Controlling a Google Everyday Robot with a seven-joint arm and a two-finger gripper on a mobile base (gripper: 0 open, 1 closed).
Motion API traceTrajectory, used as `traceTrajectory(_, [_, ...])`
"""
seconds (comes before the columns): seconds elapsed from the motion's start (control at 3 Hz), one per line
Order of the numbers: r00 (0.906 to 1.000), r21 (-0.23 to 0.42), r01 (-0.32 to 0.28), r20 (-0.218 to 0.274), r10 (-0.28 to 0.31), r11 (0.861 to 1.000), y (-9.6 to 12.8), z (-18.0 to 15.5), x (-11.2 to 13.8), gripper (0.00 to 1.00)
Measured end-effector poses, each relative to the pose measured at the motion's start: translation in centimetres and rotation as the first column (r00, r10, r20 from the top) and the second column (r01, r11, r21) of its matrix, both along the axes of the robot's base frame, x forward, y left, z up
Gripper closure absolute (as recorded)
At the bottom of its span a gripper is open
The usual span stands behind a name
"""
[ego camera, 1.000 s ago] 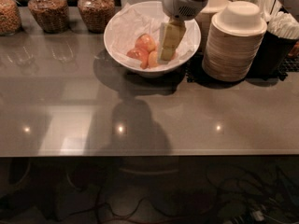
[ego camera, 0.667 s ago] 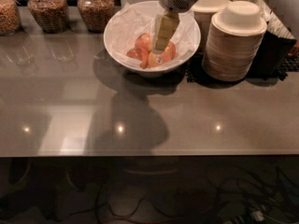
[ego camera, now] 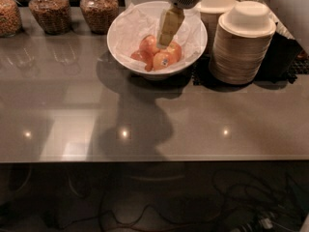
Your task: Pick apple from white bowl
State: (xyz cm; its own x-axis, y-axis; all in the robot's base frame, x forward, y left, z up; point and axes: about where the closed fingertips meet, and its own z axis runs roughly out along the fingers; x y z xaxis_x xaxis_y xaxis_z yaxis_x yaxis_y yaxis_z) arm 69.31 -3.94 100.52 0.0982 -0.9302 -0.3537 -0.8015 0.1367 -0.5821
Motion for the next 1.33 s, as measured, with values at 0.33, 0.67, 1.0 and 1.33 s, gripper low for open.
traceTrajectory(0.33, [0.9988,0.022,0.039,-0.031,-0.038,0.999,-0.2,-0.6,0.1,0.00])
traceTrajectory(0.67, [0.9793,0.065,0.167,-0.126,-0.158,0.984,-1.0,-2.9,0.1,0.00])
traceTrajectory(1.0, [0.9332,0.091,0.307,-0.224,-0.281,0.947,-1.7,-5.2,-0.5,0.00])
traceTrajectory(1.33, [0.8787,0.115,0.420,-0.299,-0.372,0.900,-2.1,-7.0,-1.3,0.00])
